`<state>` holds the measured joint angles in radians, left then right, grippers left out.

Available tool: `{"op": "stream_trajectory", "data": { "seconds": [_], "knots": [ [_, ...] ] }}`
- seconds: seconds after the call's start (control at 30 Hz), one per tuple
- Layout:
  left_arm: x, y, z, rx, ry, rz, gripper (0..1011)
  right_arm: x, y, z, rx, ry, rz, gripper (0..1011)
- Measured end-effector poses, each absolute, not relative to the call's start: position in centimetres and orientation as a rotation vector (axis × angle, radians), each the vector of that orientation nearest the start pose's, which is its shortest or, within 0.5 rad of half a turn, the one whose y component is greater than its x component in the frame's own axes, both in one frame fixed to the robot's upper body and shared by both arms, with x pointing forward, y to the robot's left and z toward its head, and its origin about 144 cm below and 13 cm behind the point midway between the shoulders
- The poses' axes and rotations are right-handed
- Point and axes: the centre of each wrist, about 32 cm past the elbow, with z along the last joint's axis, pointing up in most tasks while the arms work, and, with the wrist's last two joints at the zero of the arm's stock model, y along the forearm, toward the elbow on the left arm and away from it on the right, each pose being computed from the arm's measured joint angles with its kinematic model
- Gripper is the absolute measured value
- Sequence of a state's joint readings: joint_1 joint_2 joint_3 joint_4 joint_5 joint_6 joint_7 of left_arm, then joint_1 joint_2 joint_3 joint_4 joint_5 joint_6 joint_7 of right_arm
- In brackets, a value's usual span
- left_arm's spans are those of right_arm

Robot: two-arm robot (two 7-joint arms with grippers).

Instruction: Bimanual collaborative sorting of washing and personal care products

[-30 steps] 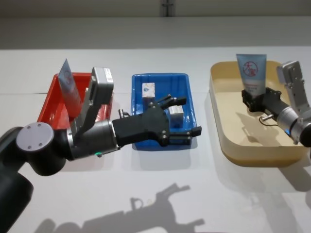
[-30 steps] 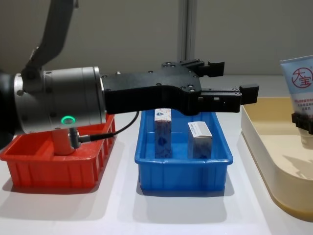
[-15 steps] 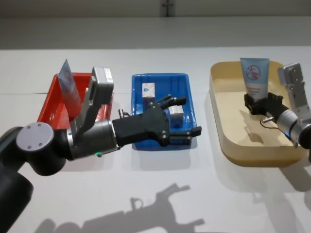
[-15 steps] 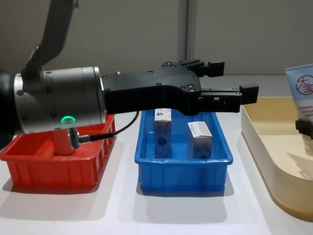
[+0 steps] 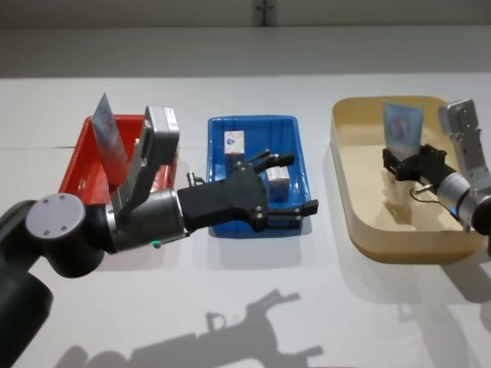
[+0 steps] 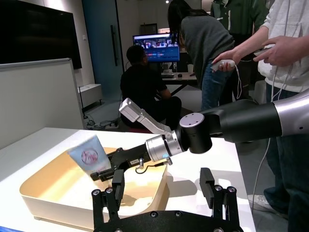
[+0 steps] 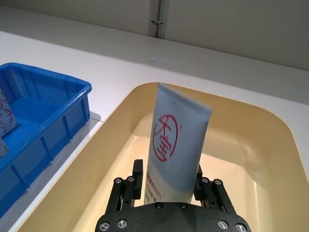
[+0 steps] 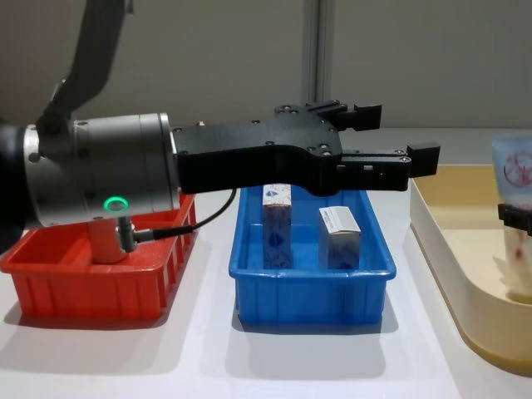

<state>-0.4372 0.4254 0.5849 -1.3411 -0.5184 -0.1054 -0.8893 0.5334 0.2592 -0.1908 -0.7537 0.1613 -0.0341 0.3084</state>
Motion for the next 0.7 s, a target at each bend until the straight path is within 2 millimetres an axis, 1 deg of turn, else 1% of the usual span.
{"op": "stream_trajectory", "data": {
  "seconds": [0.07,0.1,0.3,0.47,0.57,0.7],
  "knots": [
    [54.51,22.06,118.25,0.019,-0.082,0.27,1001,58.29,-32.21,110.28,-0.311,0.13,-1.286,598],
    [54.51,22.06,118.25,0.019,-0.082,0.27,1001,58.29,-32.21,110.28,-0.311,0.13,-1.286,658],
    [54.51,22.06,118.25,0.019,-0.082,0.27,1001,58.28,-32.21,110.27,-0.31,0.128,-1.285,808],
    [54.51,22.06,118.25,0.019,-0.082,0.27,1001,58.28,-32.21,110.29,-0.31,0.127,-1.284,962],
    [54.51,22.06,118.25,0.019,-0.082,0.27,1001,58.28,-32.21,110.29,-0.31,0.126,-1.284,1001],
    [54.51,22.06,118.25,0.019,-0.082,0.27,1001,58.28,-32.21,110.29,-0.31,0.126,-1.284,1001]
  ]
}}
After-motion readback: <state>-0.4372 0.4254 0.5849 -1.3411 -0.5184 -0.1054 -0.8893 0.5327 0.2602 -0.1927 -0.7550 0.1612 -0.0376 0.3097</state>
